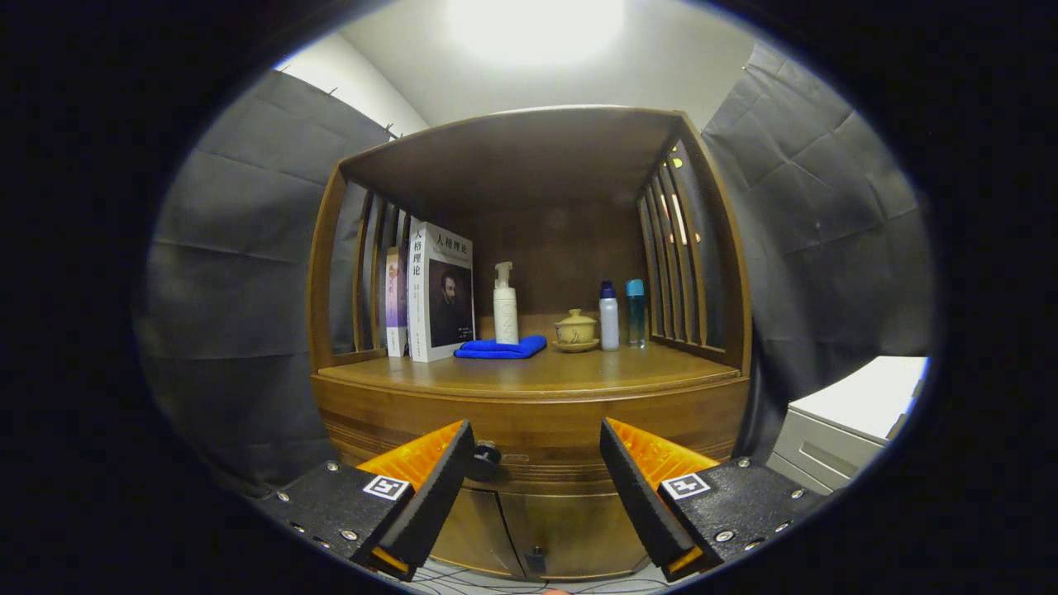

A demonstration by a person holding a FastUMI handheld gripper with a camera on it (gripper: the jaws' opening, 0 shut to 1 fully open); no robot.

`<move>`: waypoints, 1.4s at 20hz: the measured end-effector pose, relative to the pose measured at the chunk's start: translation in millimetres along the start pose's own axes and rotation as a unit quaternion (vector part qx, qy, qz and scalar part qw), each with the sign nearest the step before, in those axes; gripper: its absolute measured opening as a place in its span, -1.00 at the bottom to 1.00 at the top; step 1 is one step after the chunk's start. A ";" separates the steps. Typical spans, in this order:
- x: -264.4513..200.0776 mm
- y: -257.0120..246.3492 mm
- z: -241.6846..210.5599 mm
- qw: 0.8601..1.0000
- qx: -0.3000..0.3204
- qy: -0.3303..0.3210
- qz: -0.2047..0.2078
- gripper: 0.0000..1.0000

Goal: Pull open the drawer, take out the items inside it, and place them on the countertop above the cabinet.

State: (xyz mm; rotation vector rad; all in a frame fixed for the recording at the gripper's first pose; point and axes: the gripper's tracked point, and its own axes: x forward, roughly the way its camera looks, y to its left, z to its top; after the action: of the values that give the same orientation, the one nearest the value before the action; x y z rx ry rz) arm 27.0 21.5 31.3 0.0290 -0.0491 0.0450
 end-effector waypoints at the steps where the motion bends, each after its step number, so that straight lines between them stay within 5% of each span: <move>1: 6.4 4.1 -3.1 1.000 0.003 0.009 0.004 0.90; 18: 71.4 39.2 -85.5 0.993 0.009 0.114 0.023 0.87; 24: 71.9 54.0 -101.8 0.991 -0.006 0.131 0.038 -0.05; 28: 70.8 53.3 -103.0 0.991 -0.025 0.124 0.031 -0.27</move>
State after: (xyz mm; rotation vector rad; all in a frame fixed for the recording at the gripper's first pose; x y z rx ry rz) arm 100.3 81.0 -66.5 -0.0279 0.1976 0.1098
